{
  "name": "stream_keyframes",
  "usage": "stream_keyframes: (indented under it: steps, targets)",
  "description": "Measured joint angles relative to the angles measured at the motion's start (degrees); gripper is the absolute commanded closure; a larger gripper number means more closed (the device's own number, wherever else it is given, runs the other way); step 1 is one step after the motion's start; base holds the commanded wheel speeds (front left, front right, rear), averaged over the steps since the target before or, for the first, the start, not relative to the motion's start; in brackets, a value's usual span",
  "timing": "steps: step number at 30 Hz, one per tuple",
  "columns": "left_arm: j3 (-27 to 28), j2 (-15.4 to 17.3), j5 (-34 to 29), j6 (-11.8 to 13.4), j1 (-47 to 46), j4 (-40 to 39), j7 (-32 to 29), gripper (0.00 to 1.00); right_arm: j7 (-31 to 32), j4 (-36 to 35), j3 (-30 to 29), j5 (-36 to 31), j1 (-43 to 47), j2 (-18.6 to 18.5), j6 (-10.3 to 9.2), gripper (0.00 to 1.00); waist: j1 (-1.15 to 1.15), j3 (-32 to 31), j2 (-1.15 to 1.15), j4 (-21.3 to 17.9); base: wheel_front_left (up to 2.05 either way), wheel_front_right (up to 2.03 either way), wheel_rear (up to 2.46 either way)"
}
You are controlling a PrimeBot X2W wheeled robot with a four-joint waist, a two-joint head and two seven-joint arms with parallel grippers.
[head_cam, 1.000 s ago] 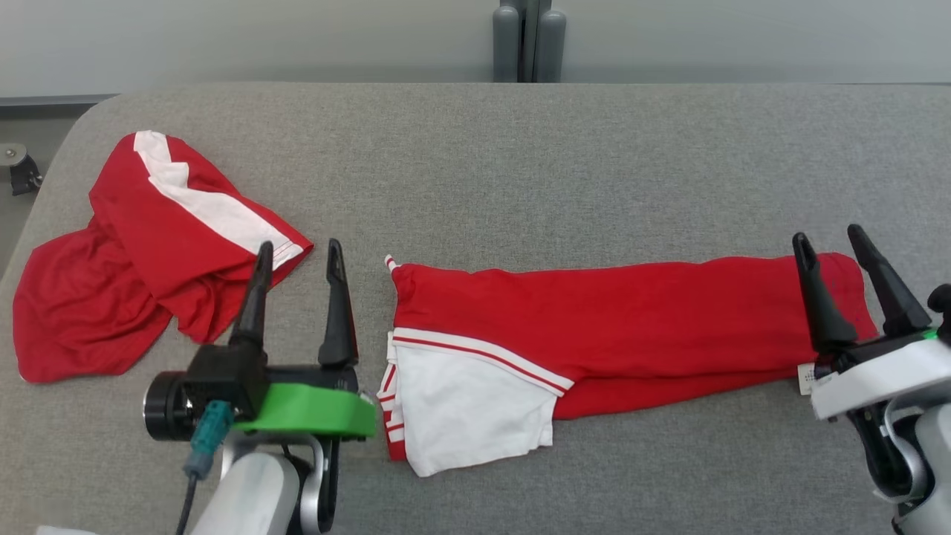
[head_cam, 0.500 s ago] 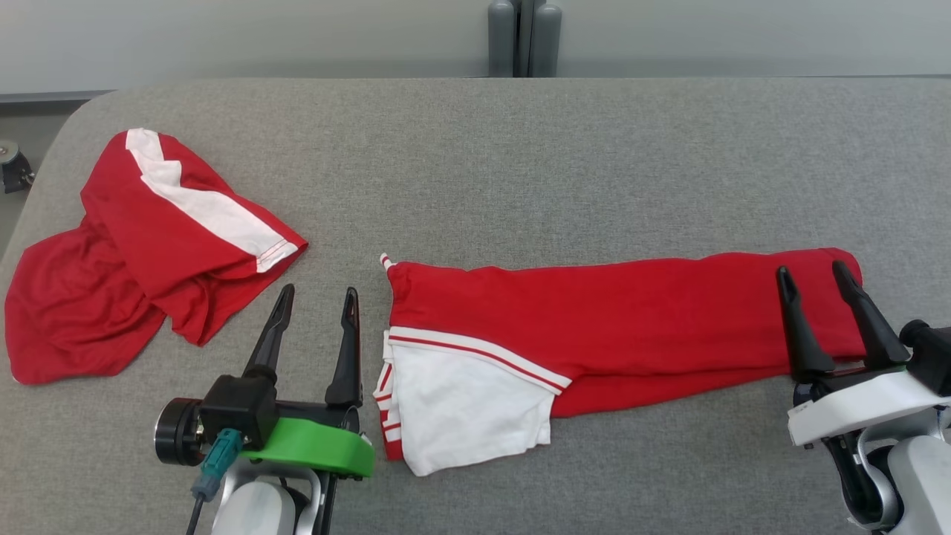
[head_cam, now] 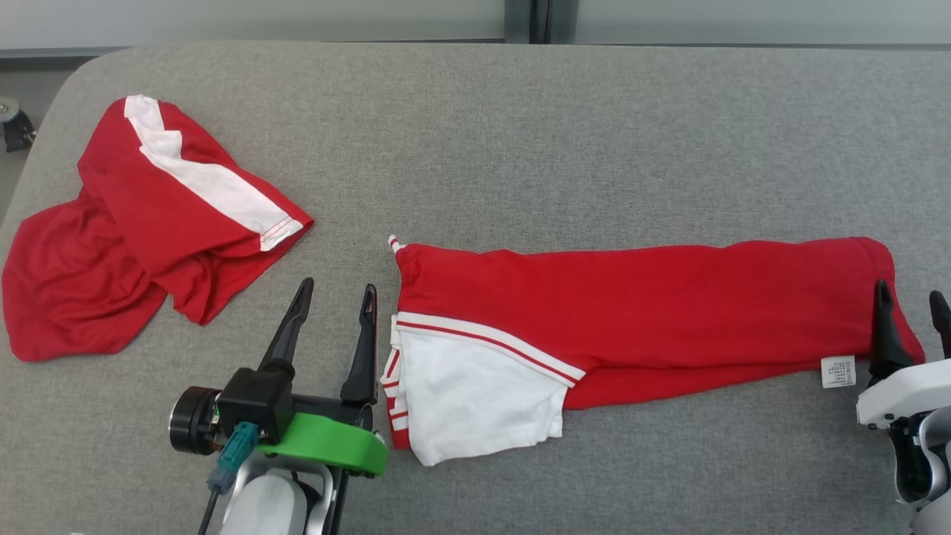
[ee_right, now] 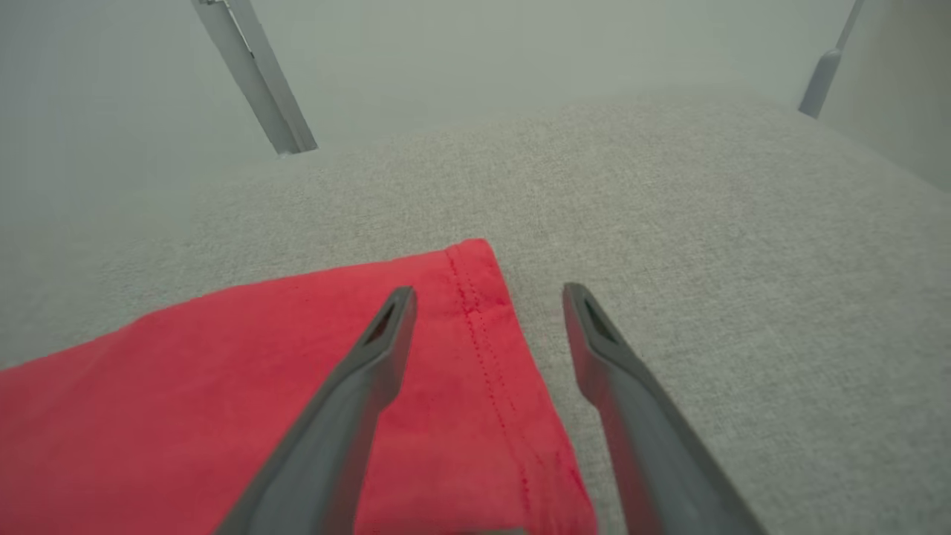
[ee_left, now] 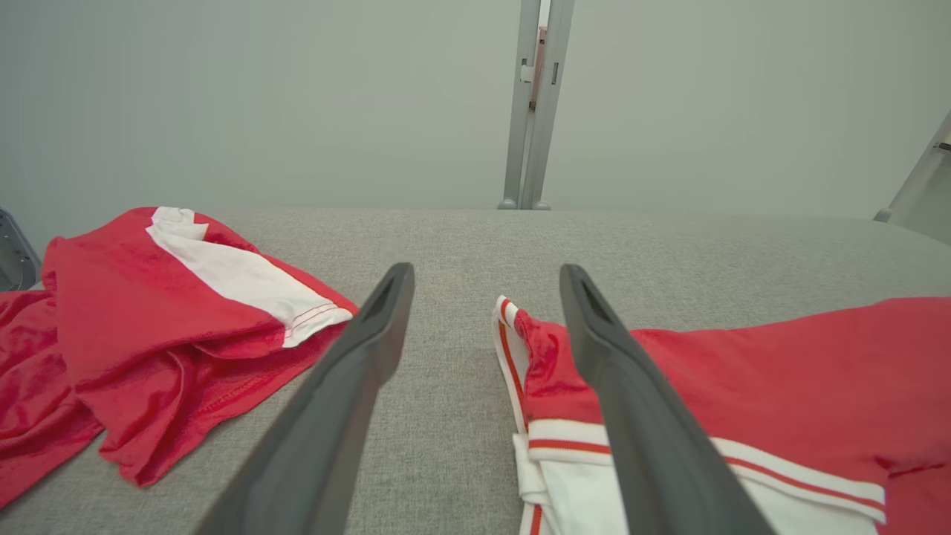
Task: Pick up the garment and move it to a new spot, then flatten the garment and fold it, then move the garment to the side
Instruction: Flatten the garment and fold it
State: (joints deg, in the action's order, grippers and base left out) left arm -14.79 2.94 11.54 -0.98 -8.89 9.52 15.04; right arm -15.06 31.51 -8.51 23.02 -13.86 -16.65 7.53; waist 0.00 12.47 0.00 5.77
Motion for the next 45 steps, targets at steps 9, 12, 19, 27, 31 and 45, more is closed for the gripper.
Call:
stream_keyframes:
  steps: [9,12,19,27,31,45]
  targets:
    - [-0.34,-0.01,-0.18,-0.01,-0.63,0.69,0.0,0.0,-0.02,9.49,-2.44,1.16,-3.22,2.16,0.0,0.0,0.0,2.4,0.0,1.47,0.0,0.0,0.0]
    - [-0.26,-0.01,-0.33,-0.02,-0.63,0.94,0.0,0.0,-0.18,9.66,-0.9,1.64,-3.38,2.79,-0.01,0.0,0.0,2.24,0.0,1.44,0.0,0.0,0.0]
    - [-0.37,-0.01,-0.36,0.04,-0.68,1.29,0.0,0.0,-0.18,10.65,0.98,2.6,-3.08,3.01,0.0,0.35,0.0,1.07,0.0,1.04,0.0,0.0,0.0]
    - [-0.27,-0.02,-0.35,0.07,-0.57,1.47,0.0,0.0,-0.11,11.41,-0.05,3.54,-2.9,1.58,0.04,1.0,0.0,0.11,0.0,-0.03,0.0,0.0,0.0]
    - [-0.29,-0.03,-0.3,0.08,-0.57,1.44,0.0,0.0,-0.09,11.76,-3.81,2.76,-2.92,-0.31,0.03,1.0,0.0,-0.11,0.0,-0.49,0.0,0.0,0.0]
    - [-1.24,-0.04,2.53,1.27,-0.5,-0.16,0.0,0.0,-0.09,8.26,-14.59,-9.14,-3.57,-0.11,-0.02,1.0,0.0,-2.26,0.0,-0.67,0.0,0.0,0.0]
